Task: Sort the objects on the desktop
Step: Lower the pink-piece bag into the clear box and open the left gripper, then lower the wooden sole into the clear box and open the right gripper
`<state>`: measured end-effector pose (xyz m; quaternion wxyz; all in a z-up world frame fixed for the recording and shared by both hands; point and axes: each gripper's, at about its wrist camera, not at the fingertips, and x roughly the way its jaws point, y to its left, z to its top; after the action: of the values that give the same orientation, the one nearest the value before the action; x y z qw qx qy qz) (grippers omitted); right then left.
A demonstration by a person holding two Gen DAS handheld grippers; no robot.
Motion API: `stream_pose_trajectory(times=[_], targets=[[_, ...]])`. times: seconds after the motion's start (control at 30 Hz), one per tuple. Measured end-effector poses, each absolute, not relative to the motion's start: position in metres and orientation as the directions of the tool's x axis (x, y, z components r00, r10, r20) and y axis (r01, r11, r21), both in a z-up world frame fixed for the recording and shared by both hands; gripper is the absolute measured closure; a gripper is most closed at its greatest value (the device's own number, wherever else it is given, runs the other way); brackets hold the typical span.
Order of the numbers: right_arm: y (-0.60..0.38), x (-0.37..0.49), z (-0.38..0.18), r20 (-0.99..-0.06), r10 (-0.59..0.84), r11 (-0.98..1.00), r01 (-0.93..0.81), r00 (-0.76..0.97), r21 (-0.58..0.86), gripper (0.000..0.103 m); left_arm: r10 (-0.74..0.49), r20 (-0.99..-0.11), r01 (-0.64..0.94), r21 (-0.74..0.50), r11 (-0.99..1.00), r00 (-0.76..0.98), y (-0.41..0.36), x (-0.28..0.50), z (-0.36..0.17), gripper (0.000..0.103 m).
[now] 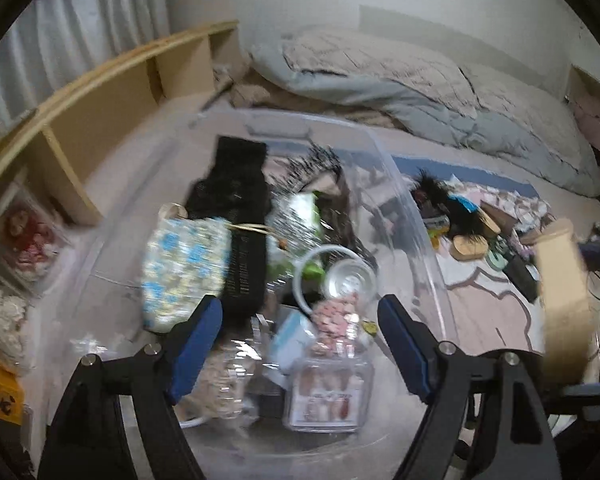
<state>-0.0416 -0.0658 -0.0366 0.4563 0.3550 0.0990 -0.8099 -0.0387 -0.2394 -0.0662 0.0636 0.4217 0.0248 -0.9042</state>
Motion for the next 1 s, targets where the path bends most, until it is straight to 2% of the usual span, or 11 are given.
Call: stream_pose_trajectory(times=[0.23, 0.37, 0.5, 0.73, 1.0], targets=[[-0.115, -0.047, -0.056, -0.739, -0.624, -0.526, 0.836, -0.255, 0.155, 0.010, -0.151, -0.715, 0.216, 0.000, -0.976, -0.683, -0.274, -0.014, -0.048, 0.023], [-0.141, -0.053, -0.067, -0.786, -0.571, -0.499, 0.860, -0.236, 0.105, 0.010, -0.147, -0.692, 0.249, -0.049, -0.967, -0.706, -0.294, -0.002, -0.044, 0.023], [-0.159, -0.058, -0.079, -0.833, -0.516, -0.416, 0.909, -0.200, 0.039, 0.010, -0.130, -0.696, 0.257, -0.081, -0.963, -0.706, -0.306, 0.001, -0.046, 0.023], [-0.171, -0.058, -0.089, -0.887, -0.447, -0.298, 0.954, -0.120, 0.021, 0.010, -0.117, -0.698, 0.243, -0.083, -0.966, -0.706, -0.306, 0.002, -0.048, 0.023], [-0.174, -0.061, -0.091, -0.915, -0.386, -0.277, 0.961, -0.119, -0.008, 0.010, -0.103, -0.704, 0.229, -0.087, -0.969, -0.703, -0.303, -0.001, -0.050, 0.023]])
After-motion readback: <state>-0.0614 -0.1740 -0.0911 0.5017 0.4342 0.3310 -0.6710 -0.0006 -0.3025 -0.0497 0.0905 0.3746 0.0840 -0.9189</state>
